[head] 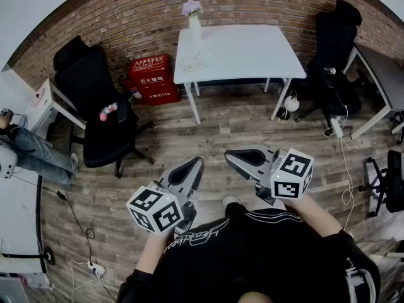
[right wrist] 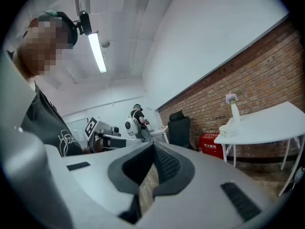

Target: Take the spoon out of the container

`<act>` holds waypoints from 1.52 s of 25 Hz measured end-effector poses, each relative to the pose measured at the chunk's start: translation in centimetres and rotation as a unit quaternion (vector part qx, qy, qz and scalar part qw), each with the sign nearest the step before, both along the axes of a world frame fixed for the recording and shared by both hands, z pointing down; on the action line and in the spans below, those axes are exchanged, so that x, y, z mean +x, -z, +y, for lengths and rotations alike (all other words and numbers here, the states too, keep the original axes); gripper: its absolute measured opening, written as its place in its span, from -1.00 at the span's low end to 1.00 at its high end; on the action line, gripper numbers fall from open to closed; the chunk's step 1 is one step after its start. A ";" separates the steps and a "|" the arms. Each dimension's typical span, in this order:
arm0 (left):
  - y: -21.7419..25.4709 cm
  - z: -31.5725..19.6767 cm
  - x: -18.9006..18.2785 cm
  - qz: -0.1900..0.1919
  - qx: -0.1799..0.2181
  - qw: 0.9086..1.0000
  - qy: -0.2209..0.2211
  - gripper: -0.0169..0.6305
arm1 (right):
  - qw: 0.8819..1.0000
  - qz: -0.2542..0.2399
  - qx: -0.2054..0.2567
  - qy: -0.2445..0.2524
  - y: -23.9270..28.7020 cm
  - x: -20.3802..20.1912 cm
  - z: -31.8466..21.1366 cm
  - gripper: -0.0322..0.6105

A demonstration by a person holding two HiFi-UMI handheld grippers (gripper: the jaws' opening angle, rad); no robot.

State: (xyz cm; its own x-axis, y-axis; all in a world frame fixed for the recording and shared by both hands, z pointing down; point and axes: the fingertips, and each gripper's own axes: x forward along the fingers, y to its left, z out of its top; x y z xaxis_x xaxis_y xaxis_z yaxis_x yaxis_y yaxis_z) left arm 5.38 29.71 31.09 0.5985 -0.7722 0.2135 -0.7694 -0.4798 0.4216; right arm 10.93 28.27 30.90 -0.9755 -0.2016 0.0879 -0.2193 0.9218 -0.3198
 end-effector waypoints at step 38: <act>-4.1 -22.8 -3.5 0.002 -0.044 0.998 0.042 -0.93 | 0.998 0.004 -0.058 -0.007 -4.6 -2.2 -25.1 -0.91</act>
